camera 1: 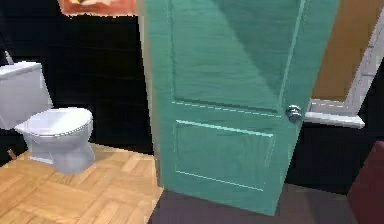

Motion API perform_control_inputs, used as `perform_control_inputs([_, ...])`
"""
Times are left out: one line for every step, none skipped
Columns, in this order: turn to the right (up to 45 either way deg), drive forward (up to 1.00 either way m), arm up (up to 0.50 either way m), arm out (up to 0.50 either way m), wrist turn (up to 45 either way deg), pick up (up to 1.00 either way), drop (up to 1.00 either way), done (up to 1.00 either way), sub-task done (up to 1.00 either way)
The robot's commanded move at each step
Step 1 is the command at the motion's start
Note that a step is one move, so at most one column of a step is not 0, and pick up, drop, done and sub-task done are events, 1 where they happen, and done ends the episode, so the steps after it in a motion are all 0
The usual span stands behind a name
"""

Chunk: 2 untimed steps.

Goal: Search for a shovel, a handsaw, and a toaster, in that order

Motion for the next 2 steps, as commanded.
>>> perform_control_inputs([45.0, 0.0, 0.0, 0.0, 0.0, 0.0, 0.0, 0.0, 0.0])
perform_control_inputs([45.0, 0.0, 0.0, 0.0, 0.0, 0.0, 0.0, 0.0, 0.0])
